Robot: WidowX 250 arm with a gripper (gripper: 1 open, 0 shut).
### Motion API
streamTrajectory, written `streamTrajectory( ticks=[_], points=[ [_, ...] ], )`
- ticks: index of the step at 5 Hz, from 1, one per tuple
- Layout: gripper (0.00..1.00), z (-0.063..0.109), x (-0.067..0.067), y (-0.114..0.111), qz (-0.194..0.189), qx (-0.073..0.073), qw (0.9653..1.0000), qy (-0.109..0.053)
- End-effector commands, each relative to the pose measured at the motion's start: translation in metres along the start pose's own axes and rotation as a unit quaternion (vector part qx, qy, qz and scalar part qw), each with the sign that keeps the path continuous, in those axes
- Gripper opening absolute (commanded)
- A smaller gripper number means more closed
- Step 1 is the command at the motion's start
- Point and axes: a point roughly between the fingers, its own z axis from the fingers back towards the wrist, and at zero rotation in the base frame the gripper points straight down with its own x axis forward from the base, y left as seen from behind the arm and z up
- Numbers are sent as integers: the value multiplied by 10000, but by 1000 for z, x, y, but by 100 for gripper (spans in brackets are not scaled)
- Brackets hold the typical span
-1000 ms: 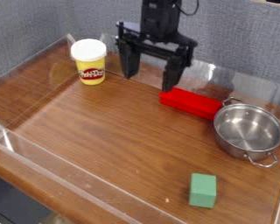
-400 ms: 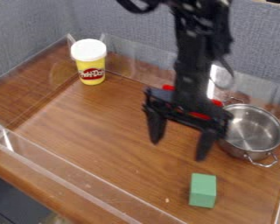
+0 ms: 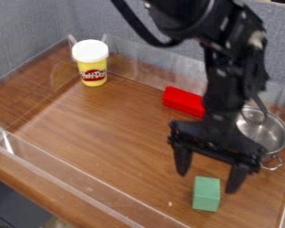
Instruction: Put green object to the left side of the table
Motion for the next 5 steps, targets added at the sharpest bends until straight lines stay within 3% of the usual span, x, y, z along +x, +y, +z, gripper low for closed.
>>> streamTrajectory(
  ticks=[1,3,5],
  points=[
    [100,-8,-1,-9,-11,-104,9999,-137],
    [100,-30,0,-12,-41,-170,9997,-164],
    [100,-18,7,-14,-118,-209,9991,-345]
  ],
)
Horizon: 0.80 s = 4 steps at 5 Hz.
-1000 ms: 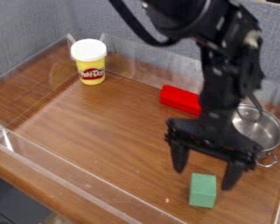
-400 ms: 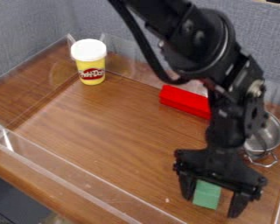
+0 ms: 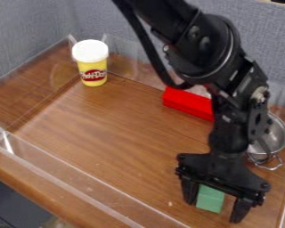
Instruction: Put green object to the left side of the table
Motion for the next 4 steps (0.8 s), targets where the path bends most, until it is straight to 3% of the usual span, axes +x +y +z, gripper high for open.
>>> streamTrajectory(
  ticks=[1,2,4],
  points=[
    [100,26,12,-9,-106,-201,9989,-415],
    [100,31,14,-10,-147,-210,9985,-483],
    [100,17,17,-10,-160,-170,9988,-435]
  ],
)
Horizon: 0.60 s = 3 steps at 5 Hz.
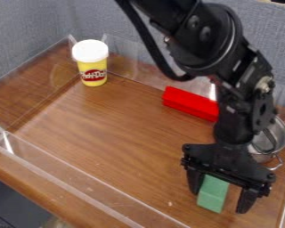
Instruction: Put green object to the left side of the table
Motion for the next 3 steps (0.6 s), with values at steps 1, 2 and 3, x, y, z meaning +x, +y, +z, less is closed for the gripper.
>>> streamTrajectory(
  ticks=[1,2,3],
  points=[
    [100,3,9,-5,-19,-76,9998,-173],
    [100,2,10,-5,-23,-56,9998,-184],
    [100,2,12,-5,-22,-41,9998,-201]
  ],
)
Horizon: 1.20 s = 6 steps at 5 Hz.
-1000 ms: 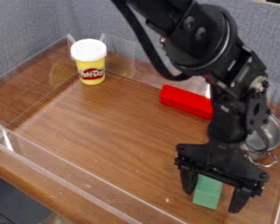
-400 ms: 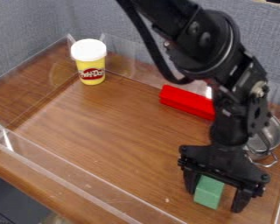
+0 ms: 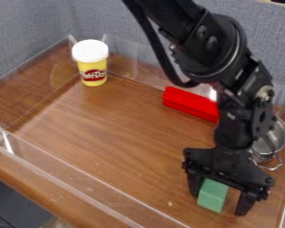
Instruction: Put green object to the left side of the table
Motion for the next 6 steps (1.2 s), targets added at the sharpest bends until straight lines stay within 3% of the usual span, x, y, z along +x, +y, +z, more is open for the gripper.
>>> streamTrajectory(
  ticks=[1,2,4,5,6],
  points=[
    [100,9,10,-5,-17,-75,9998,-194],
    [0,8,11,-4,-6,-60,9998,-193],
    [0,26,10,0,-67,-86,9995,-283],
    [0,51,14,6,-16,-128,9988,-476],
    [0,96,23,24,145,-127,9964,-828]
  ],
)
